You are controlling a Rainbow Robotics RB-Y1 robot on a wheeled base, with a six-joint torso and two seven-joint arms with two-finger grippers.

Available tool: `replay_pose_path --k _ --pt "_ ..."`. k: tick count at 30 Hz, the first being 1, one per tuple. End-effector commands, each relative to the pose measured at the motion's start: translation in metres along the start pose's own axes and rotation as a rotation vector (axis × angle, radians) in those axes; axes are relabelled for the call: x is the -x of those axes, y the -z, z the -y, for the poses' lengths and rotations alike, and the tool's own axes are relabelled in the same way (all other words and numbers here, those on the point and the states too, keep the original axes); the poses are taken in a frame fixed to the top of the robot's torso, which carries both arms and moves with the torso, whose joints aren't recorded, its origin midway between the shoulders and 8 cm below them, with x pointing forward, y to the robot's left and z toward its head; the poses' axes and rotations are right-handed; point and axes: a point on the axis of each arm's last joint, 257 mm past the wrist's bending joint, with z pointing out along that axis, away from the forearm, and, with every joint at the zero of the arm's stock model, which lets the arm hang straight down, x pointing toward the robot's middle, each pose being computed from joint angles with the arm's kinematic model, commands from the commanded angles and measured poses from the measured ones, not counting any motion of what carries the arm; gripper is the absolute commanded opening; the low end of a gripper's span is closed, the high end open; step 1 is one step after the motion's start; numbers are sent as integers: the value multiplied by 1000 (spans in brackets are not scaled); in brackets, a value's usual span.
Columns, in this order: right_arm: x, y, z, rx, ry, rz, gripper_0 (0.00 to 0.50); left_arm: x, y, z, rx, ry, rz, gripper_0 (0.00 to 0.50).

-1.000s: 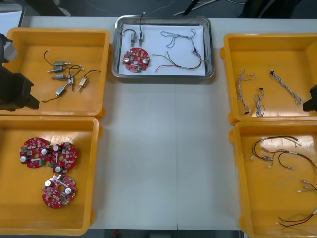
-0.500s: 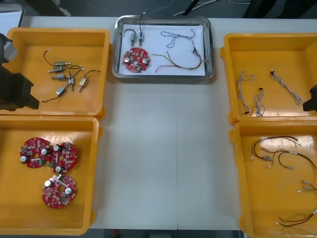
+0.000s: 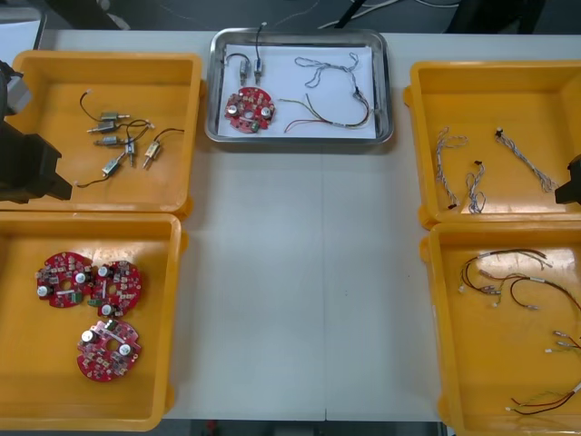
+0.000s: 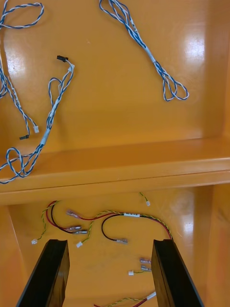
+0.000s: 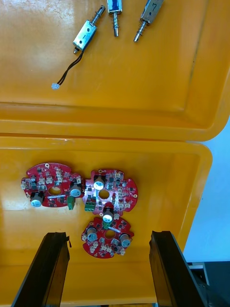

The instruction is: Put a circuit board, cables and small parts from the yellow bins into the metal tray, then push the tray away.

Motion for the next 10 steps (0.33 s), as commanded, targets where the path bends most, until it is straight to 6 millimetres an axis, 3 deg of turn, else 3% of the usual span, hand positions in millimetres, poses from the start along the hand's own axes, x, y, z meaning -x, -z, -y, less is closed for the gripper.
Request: replay_pose_path --k 1,10 --pt "7 16 14 -34 -37 39 500 1 5 -5 6 -48 18 500" --pt "7 16 14 -34 -37 39 500 1 5 -5 6 -48 18 500"
